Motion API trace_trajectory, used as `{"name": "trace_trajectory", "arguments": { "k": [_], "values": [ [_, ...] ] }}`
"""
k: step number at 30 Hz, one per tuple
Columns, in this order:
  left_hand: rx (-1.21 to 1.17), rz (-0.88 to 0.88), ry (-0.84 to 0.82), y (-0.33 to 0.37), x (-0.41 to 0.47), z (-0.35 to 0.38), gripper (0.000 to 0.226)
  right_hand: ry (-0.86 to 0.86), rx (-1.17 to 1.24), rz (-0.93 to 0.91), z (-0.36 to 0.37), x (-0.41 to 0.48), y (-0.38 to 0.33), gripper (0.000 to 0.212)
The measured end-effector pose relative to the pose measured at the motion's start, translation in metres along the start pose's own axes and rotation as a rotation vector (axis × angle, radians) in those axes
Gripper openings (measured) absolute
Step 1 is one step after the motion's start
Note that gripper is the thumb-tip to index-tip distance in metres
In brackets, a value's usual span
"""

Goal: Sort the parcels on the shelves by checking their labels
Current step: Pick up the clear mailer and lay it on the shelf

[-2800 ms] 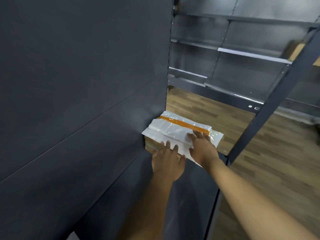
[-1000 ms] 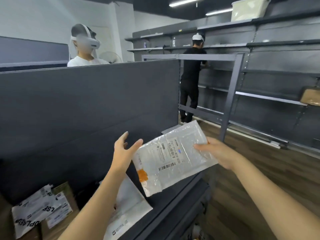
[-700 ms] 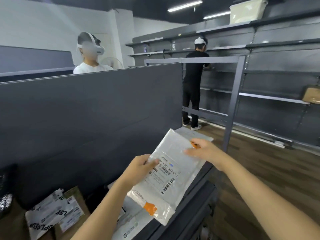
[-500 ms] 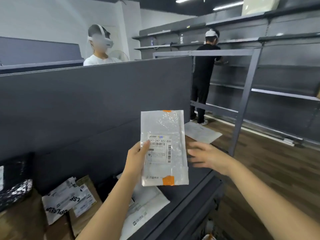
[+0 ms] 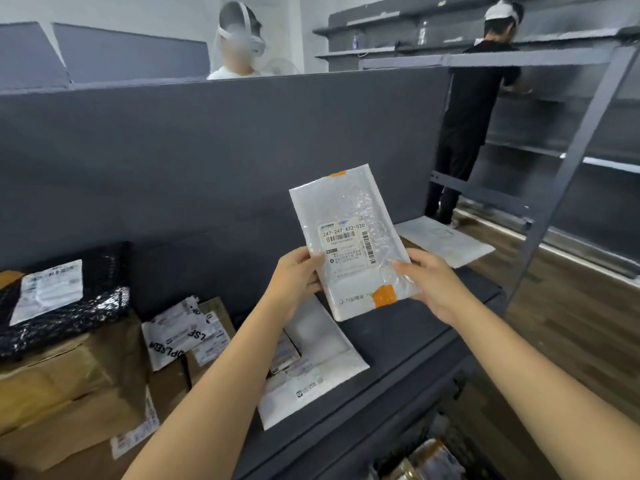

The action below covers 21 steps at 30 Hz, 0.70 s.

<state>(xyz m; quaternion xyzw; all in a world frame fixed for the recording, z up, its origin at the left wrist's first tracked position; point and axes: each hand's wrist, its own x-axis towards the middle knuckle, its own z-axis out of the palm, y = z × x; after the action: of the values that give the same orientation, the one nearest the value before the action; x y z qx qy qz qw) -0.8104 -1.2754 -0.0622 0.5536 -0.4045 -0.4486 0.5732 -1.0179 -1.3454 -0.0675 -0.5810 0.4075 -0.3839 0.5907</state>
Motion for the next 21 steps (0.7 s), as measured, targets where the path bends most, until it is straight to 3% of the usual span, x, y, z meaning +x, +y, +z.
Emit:
{"name": "trace_trajectory", "arguments": {
  "k": [8, 16, 21],
  "values": [
    [-0.009, -0.231, 0.173, -0.07, -0.039, -0.015, 0.025, -0.054, 0.031, 0.177, 0.036, 0.001, 0.058, 0.015],
    [-0.11, -0.444, 0.329, -0.16, -0.075, -0.002, 0.023, -0.144, -0.112, 0.462, 0.03, -0.011, 0.146, 0.019],
    [-0.086, -0.537, 0.409, -0.195, -0.069, -0.005, 0.019, -0.233, -0.176, 0.538, 0.035, -0.005, 0.164, 0.035]
  ]
}}
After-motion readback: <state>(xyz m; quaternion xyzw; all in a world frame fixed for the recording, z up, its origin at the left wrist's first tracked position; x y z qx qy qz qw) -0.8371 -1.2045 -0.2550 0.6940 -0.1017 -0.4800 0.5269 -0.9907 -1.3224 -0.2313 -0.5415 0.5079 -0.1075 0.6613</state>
